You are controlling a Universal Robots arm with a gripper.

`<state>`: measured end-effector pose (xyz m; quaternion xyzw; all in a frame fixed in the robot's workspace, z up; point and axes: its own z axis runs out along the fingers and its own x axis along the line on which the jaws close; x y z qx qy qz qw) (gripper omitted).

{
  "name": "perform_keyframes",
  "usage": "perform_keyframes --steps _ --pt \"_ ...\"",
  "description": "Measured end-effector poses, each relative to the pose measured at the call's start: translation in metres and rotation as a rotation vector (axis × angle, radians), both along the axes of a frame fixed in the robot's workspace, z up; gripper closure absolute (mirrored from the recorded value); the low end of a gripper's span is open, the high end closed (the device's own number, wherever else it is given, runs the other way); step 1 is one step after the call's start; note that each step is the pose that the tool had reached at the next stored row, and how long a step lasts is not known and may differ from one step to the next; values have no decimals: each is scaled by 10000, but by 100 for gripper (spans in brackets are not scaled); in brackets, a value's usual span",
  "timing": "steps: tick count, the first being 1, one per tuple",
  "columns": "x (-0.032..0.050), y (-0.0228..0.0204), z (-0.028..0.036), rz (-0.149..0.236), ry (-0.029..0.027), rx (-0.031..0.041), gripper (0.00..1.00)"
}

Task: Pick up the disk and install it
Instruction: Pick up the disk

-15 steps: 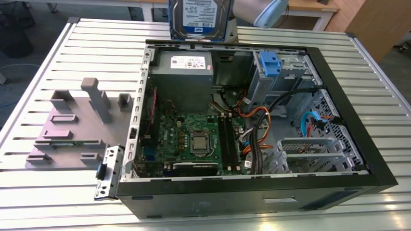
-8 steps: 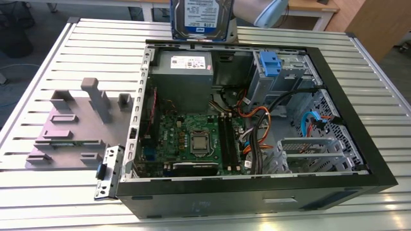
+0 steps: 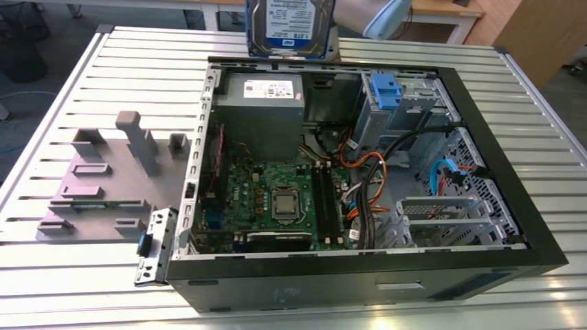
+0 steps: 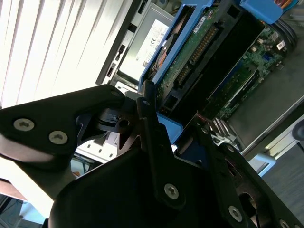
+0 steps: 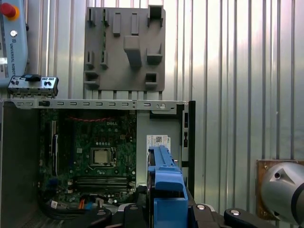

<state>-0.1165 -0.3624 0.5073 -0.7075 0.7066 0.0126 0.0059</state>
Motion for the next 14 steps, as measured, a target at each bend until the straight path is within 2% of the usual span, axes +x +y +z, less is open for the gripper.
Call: perform_keyframes --steps 14 --pt "65 0 0 0 0 0 63"
